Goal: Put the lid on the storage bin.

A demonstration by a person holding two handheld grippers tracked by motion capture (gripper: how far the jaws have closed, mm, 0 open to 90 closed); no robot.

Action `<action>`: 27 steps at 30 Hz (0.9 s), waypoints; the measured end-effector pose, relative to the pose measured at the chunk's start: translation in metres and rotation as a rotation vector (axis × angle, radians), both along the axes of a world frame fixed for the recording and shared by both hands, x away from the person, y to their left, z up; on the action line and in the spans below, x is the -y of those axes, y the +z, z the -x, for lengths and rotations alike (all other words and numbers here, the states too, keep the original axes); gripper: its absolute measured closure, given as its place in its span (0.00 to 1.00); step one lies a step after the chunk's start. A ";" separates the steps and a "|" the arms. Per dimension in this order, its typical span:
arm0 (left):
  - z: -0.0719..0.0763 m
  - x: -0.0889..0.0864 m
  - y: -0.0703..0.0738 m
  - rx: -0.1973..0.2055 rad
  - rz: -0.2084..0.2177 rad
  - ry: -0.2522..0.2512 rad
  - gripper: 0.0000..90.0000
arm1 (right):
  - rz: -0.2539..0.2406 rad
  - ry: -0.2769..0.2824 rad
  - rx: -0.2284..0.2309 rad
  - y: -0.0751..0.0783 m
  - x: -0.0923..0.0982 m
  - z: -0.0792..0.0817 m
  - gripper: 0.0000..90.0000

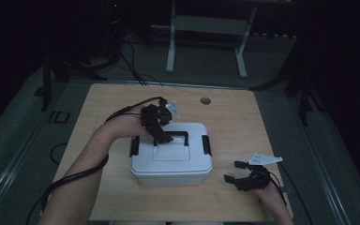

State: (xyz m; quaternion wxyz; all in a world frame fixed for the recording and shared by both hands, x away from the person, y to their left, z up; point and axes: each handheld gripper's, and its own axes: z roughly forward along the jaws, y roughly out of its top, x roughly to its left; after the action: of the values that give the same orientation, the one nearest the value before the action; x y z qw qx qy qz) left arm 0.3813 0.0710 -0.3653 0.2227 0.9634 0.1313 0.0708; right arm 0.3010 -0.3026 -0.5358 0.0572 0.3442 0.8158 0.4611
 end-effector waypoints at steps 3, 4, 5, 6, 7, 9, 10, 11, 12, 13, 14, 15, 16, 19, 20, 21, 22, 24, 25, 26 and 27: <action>0.001 -0.006 -0.003 0.001 -0.002 0.017 0.19 | 0.000 -0.001 0.001 0.001 0.000 0.000 0.16; 0.001 -0.008 -0.005 0.005 -0.001 0.021 0.17 | -0.001 -0.002 0.002 0.001 0.000 0.000 0.16; 0.001 -0.011 -0.006 0.011 0.004 0.024 0.16 | -0.002 -0.001 0.001 0.001 0.000 0.000 0.16; 0.002 -0.014 -0.008 0.011 0.014 0.028 0.15 | -0.001 -0.002 0.001 0.001 0.000 0.000 0.16; 0.002 -0.017 -0.008 0.015 0.020 0.025 0.15 | 0.001 -0.002 0.002 0.001 0.000 0.000 0.16; 0.004 -0.024 -0.010 0.029 0.040 0.022 0.15 | 0.002 -0.002 0.004 0.000 0.000 0.000 0.16; 0.005 -0.027 -0.010 0.028 0.049 0.021 0.15 | 0.002 -0.003 0.003 0.000 0.000 0.000 0.16; 0.006 -0.031 -0.010 0.022 0.061 0.022 0.15 | 0.001 -0.004 0.003 0.000 0.001 0.000 0.16; 0.007 -0.034 -0.011 0.031 0.067 0.027 0.15 | 0.002 -0.006 0.002 0.000 0.001 0.000 0.16; 0.007 -0.034 -0.011 0.031 0.067 0.027 0.15 | 0.002 -0.006 0.002 0.000 0.001 0.000 0.16; 0.010 -0.043 -0.010 0.029 0.088 0.037 0.15 | 0.003 -0.006 0.002 0.000 0.001 0.000 0.16; 0.011 -0.047 -0.010 0.032 0.099 0.039 0.15 | 0.005 -0.008 0.002 0.000 0.000 0.000 0.16; 0.013 -0.051 -0.010 0.035 0.107 0.048 0.15 | 0.006 -0.008 0.002 0.000 0.000 0.000 0.16; 0.017 -0.064 -0.011 0.036 0.115 0.065 0.15 | 0.009 -0.009 -0.002 -0.002 0.000 0.000 0.16; 0.019 -0.069 -0.012 0.034 0.118 0.066 0.15 | 0.011 -0.009 -0.004 -0.002 0.000 0.000 0.16; 0.020 -0.074 -0.013 0.028 0.127 0.073 0.15 | 0.013 -0.009 -0.003 -0.002 0.000 0.000 0.16; 0.022 -0.078 -0.014 0.027 0.133 0.082 0.15 | 0.013 -0.008 -0.003 -0.002 0.000 0.000 0.16; 0.025 -0.087 -0.017 0.026 0.136 0.091 0.15 | 0.012 -0.009 -0.002 -0.002 0.000 0.001 0.16; 0.027 -0.091 -0.019 0.027 0.136 0.092 0.15 | 0.013 -0.010 -0.002 -0.002 0.000 0.000 0.16; 0.027 -0.091 -0.019 0.027 0.136 0.092 0.15 | 0.013 -0.010 -0.002 -0.002 0.000 0.000 0.16; 0.029 -0.098 -0.021 0.018 0.139 0.098 0.15 | 0.013 -0.012 -0.002 -0.002 0.000 0.000 0.16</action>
State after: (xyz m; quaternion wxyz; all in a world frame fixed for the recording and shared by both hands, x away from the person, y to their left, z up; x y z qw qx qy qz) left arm 0.3520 0.1691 -0.3862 0.2864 0.9373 0.1811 0.0812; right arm 0.3005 -0.3023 -0.5382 0.0612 0.3494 0.8168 0.4551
